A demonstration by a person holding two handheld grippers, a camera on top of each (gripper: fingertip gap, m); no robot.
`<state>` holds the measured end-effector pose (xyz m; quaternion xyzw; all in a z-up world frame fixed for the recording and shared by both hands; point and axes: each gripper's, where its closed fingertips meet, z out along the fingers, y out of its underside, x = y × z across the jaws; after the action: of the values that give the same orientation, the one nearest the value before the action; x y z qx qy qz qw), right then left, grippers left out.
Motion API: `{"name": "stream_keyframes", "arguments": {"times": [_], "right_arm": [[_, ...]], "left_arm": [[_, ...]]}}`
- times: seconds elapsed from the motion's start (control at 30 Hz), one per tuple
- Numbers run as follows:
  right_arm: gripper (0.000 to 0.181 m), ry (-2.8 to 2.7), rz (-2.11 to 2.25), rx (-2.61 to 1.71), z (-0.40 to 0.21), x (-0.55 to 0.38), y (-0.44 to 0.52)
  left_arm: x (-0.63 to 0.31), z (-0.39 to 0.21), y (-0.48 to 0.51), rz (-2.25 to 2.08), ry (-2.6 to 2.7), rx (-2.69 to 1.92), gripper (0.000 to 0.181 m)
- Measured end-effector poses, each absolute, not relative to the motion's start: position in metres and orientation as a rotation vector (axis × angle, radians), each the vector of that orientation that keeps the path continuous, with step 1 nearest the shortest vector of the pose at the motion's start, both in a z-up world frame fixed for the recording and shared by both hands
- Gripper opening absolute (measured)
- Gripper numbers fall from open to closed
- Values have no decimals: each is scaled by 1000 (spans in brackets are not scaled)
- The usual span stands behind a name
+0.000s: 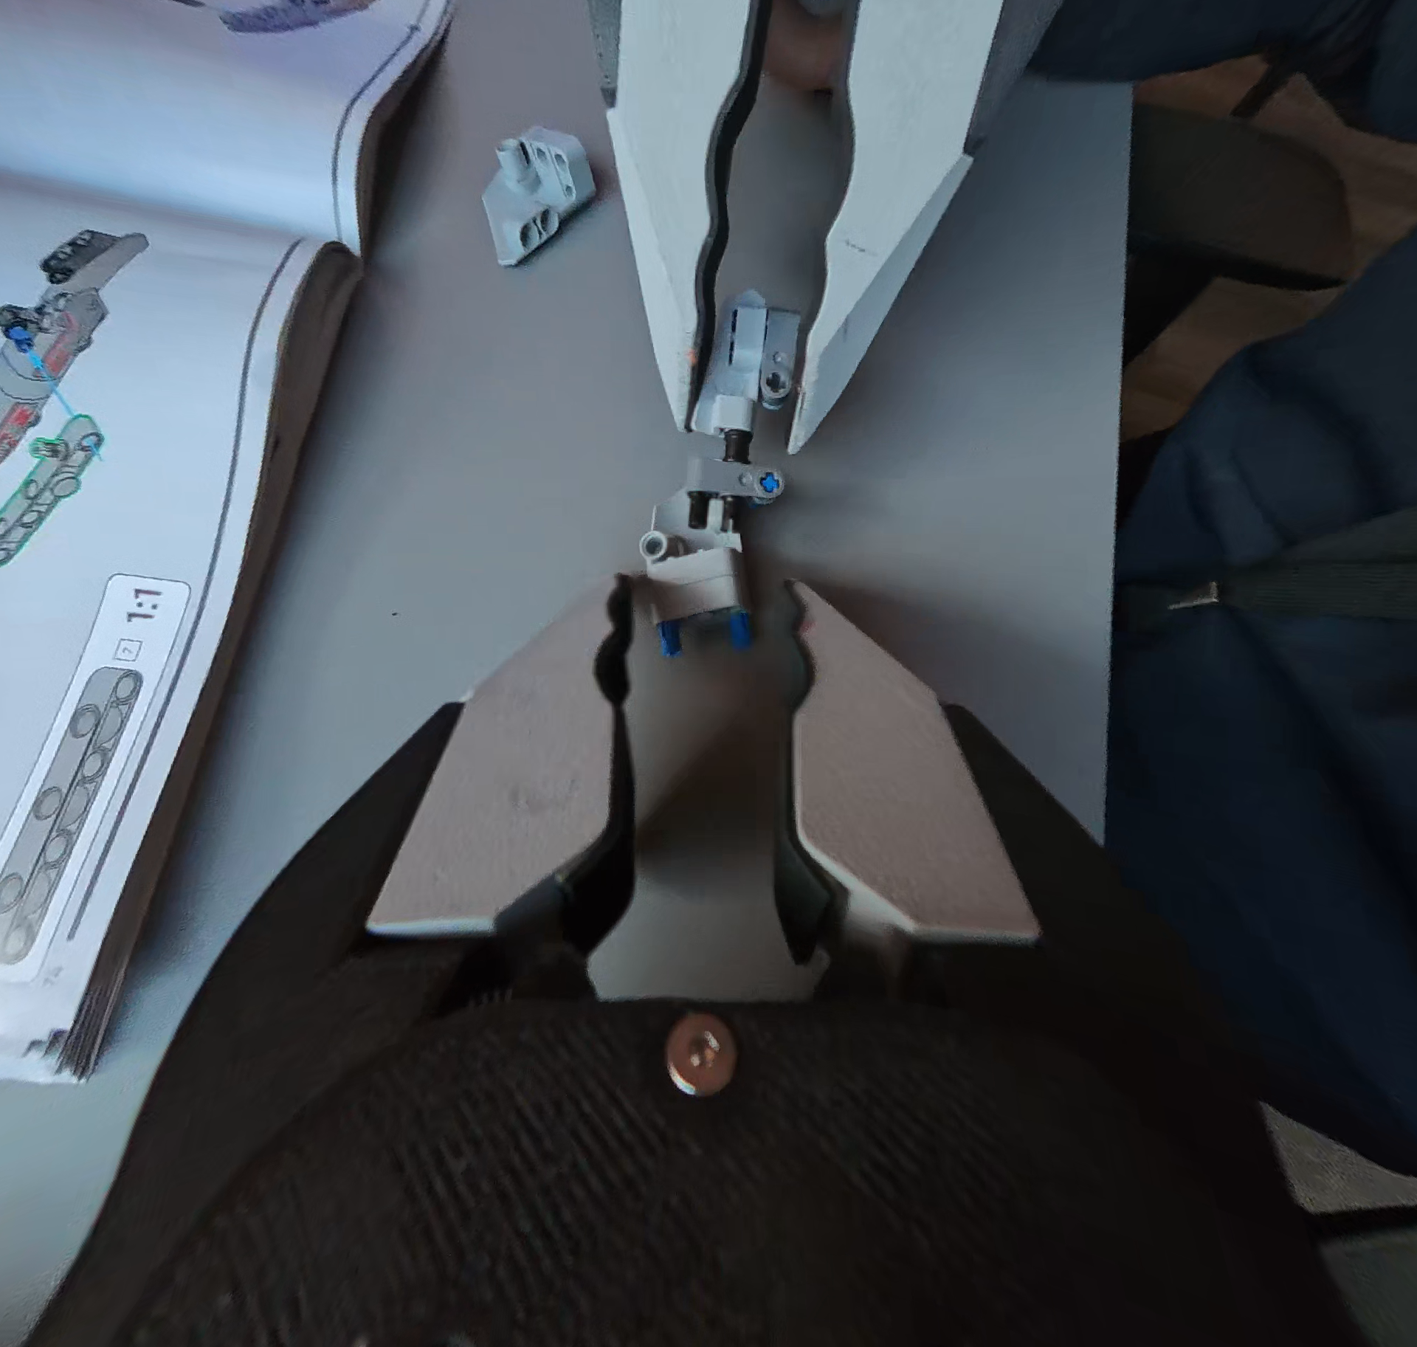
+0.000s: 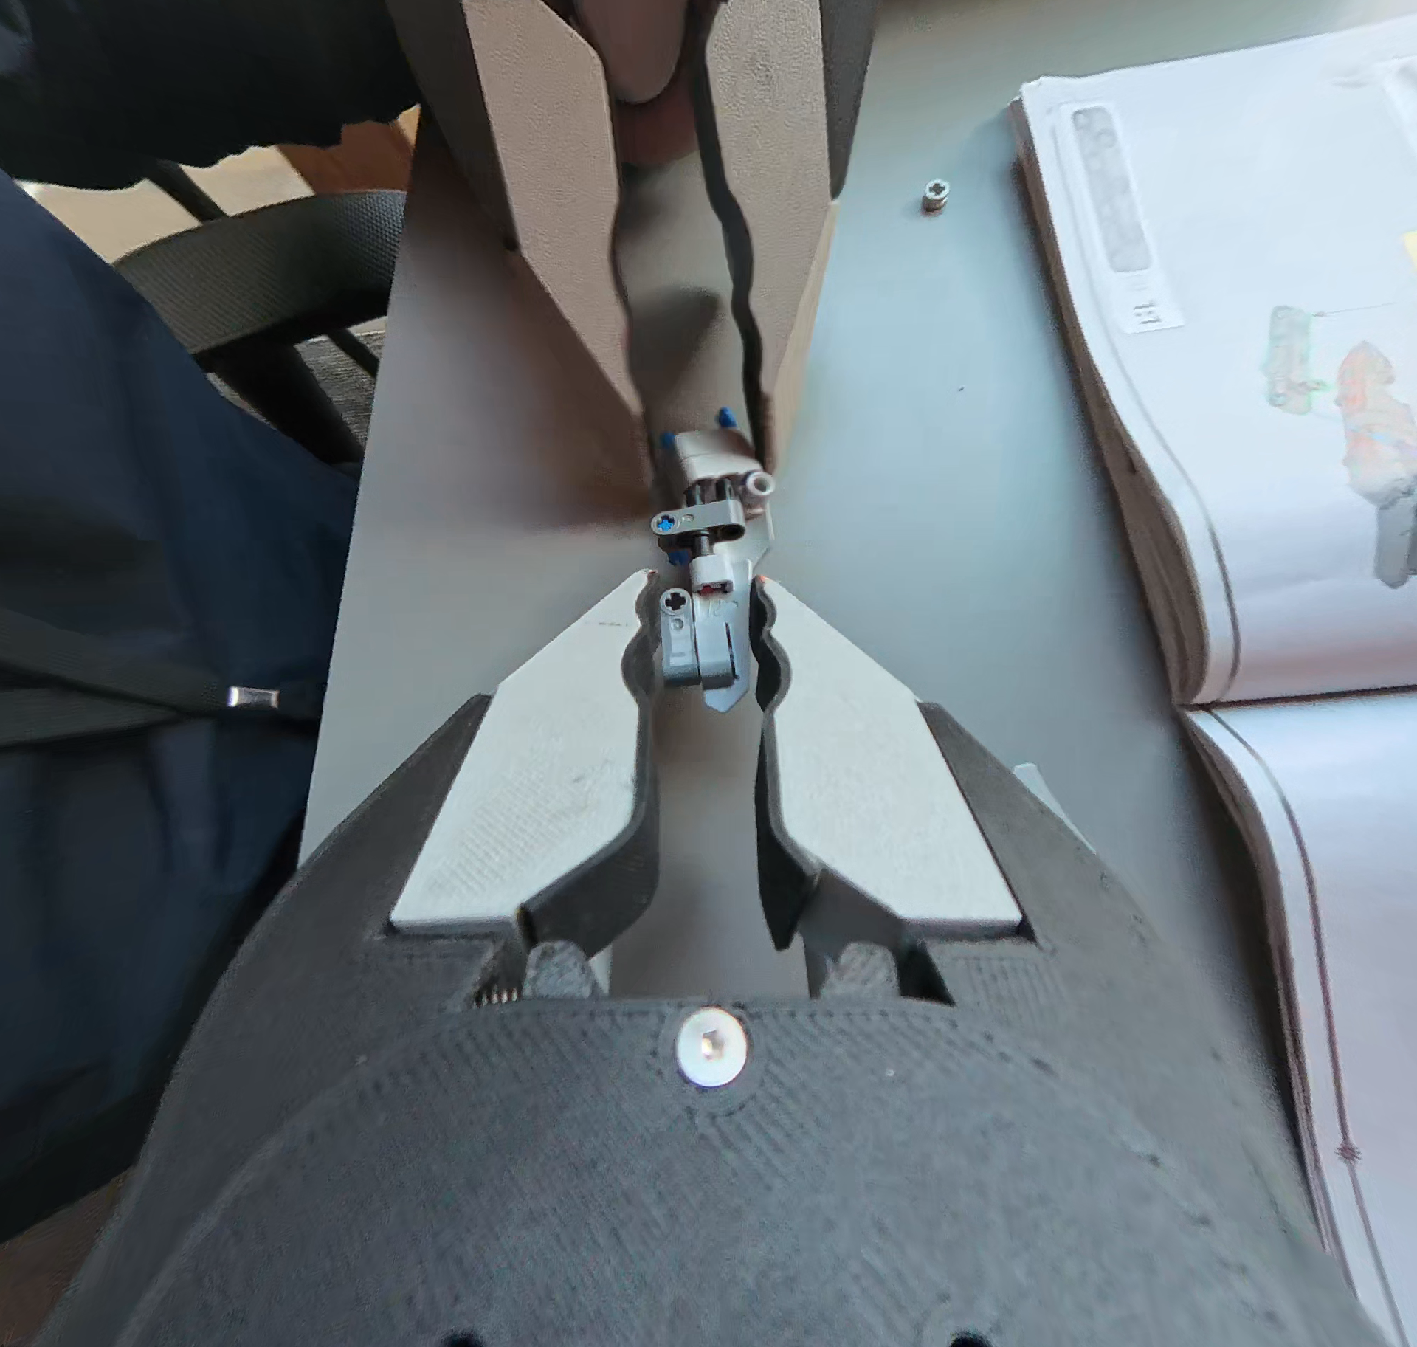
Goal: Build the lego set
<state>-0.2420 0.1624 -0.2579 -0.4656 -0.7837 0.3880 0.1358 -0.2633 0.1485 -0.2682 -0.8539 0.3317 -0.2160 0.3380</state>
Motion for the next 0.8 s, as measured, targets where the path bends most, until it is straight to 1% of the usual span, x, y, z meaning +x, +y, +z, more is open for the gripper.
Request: {"name": "stream_keyframes", "arguments": {"times": [0.03, 0.2, 0.3, 0.47, 0.6, 0.8], "right_arm": [[21, -2282, 1128, -1363, -259, -241, 162], [20, -2300, 1114, -1394, -255, -239, 164], [20, -2332, 1034, -1383, -258, -237, 167], [20, -2355, 1021, -1432, -265, -236, 163], [20, -2342, 1008, -1429, -264, -236, 163], [20, -2294, 1094, -1478, -266, -235, 161]], "left_arm": [[-263, -269, 148, -565, 877, -2235, 23], [-262, -270, 151, -512, 919, -2205, 22], [-262, -270, 153, -441, 976, -2165, 23], [-260, -269, 154, -346, 1044, -2111, 23], [-257, -269, 153, -342, 1055, -2099, 23], [-257, -269, 153, -311, 1051, -2091, 23]]}}
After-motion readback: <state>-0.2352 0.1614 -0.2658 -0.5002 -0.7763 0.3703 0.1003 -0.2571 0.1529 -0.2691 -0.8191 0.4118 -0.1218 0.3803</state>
